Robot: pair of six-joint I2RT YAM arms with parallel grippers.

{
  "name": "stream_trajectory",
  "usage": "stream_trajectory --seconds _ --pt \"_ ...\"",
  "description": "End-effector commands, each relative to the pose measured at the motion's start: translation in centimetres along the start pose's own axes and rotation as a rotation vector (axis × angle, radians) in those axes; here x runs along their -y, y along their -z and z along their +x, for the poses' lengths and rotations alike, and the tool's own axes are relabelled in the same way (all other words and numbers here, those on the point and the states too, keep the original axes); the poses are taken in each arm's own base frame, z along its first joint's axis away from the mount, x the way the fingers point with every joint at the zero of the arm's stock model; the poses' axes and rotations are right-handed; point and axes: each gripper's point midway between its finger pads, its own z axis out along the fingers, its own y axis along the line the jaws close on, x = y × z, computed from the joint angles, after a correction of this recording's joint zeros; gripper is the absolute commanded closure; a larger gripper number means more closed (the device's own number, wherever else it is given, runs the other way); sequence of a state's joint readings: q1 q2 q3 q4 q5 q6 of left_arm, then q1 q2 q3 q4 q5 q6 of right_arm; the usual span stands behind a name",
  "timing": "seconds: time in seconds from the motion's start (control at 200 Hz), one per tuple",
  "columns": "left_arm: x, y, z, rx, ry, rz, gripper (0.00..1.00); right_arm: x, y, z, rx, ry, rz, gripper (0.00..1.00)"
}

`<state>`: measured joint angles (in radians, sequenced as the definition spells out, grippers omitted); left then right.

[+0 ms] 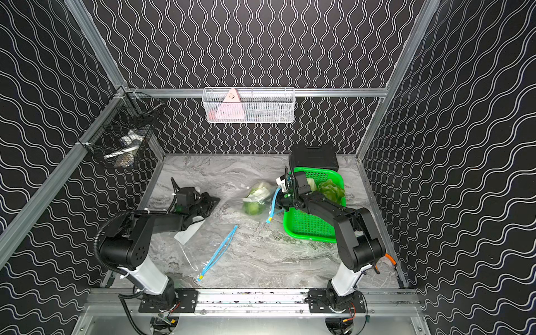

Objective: Open the zip-top bag and take out the chinese cabbages
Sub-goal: Pick up the Chinese cabbage from the zipper food storage bag.

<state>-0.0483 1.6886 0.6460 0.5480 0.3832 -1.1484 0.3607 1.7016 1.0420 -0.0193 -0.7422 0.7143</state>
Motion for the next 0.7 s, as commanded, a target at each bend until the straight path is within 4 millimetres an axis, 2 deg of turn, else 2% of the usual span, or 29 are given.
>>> stream_trajectory --seconds 0.0,0.13,0.2,0.3,0.39,0.445,0.51,0.525,0.56,0.695 --pt "0.0 0.6 -1.4 0.048 -0.016 0.001 1.00 -0.6 0.8 -0.1 0.003 0.021 -0.009 1.00" --pt "-0.2 1.1 -2.8 0.084 -0.001 -0.002 1.00 -0.9 1.6 0.3 -0.021 0.030 -0.012 1.00" --pt "0.5 1.0 -3.2 0.084 -0.019 0.015 1.00 -0.9 1.7 0.7 -0.044 0.046 -0.011 1.00" --pt "1.8 0.5 -1.8 0.041 -0.074 0.014 1.00 -0.8 1.2 0.8 -0.066 0.051 -0.026 1.00" --pt "3.3 0.4 0.5 0.013 -0.132 0.012 0.47 -1.4 0.5 0.7 -0.083 0.066 -0.064 1.00" --pt "3.8 0.2 2.1 -0.012 -0.152 0.006 0.28 -1.9 -0.2 0.8 -0.105 0.086 -0.081 1.00" --pt "3.7 0.2 3.7 -0.041 -0.152 -0.015 0.17 -1.9 -1.0 1.3 -0.122 0.105 -0.073 1.00" --pt "3.5 0.2 3.9 -0.044 -0.146 -0.022 0.14 -2.8 -0.9 0.6 -0.108 0.127 -0.080 1.00" --pt "3.0 0.4 4.5 -0.045 -0.134 -0.037 0.09 -2.9 -1.3 0.4 -0.104 0.136 -0.075 1.00" --pt "1.2 0.9 6.0 -0.052 -0.033 -0.091 0.04 -2.4 -2.3 -0.1 -0.099 0.124 -0.065 1.00"
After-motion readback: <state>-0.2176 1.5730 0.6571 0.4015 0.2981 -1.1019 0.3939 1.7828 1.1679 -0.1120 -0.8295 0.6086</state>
